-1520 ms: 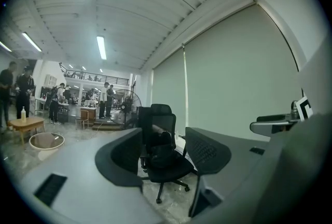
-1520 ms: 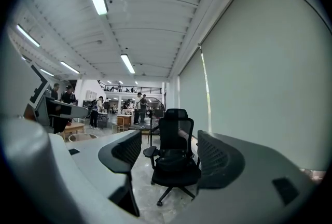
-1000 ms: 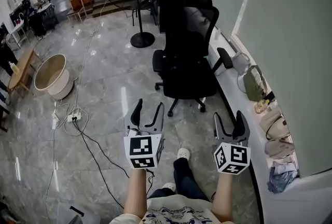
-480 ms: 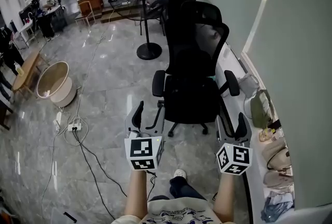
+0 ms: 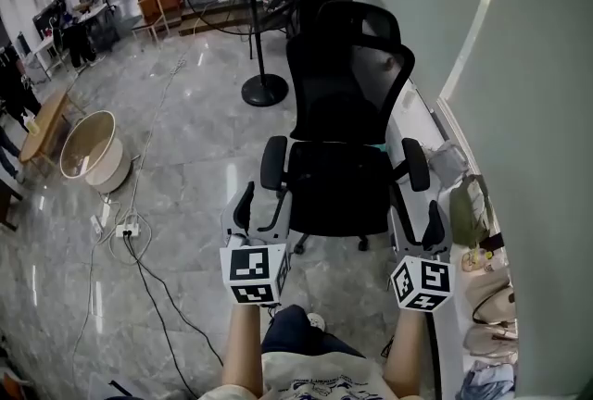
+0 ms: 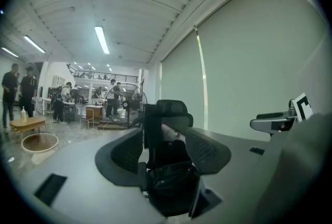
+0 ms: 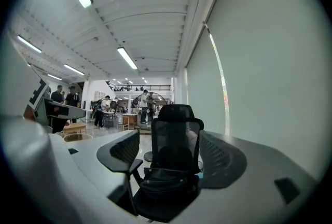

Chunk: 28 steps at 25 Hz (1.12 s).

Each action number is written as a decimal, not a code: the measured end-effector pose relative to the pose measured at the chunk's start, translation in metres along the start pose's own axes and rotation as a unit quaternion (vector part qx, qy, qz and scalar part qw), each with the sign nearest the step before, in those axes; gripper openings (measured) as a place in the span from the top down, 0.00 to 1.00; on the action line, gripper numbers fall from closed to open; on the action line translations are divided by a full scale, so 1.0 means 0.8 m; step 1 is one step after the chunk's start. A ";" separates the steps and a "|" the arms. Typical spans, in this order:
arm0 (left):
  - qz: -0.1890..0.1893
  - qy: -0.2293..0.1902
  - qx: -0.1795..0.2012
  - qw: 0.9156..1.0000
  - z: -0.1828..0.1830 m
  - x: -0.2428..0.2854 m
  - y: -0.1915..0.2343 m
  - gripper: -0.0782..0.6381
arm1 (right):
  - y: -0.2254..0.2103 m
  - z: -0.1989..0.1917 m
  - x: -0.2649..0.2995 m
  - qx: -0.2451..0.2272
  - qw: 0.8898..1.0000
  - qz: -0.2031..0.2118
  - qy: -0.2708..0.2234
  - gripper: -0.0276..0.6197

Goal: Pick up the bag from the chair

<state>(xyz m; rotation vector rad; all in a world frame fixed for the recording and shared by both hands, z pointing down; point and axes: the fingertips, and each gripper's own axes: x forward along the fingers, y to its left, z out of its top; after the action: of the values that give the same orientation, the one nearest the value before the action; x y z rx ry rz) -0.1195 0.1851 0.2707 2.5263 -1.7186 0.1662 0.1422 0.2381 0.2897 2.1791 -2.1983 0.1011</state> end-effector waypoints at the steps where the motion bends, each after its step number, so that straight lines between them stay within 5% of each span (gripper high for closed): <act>1: 0.001 0.003 0.000 1.000 -0.002 0.009 -0.001 0.54 | -0.004 -0.004 0.008 0.001 1.000 0.001 0.004 0.39; 13: 0.003 0.030 -0.005 1.000 -0.029 0.133 0.019 0.54 | -0.029 -0.036 0.131 -0.003 0.999 0.013 0.031 0.39; 28: -0.009 0.056 -0.021 0.998 -0.034 0.377 0.084 0.54 | -0.064 -0.053 0.370 -0.008 0.998 0.012 0.067 0.38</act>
<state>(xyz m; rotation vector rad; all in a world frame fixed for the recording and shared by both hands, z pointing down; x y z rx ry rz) -0.0732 -0.1142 0.3387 2.4519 -1.6396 0.2635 0.1900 -0.0541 0.3560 2.0722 -2.1450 0.2224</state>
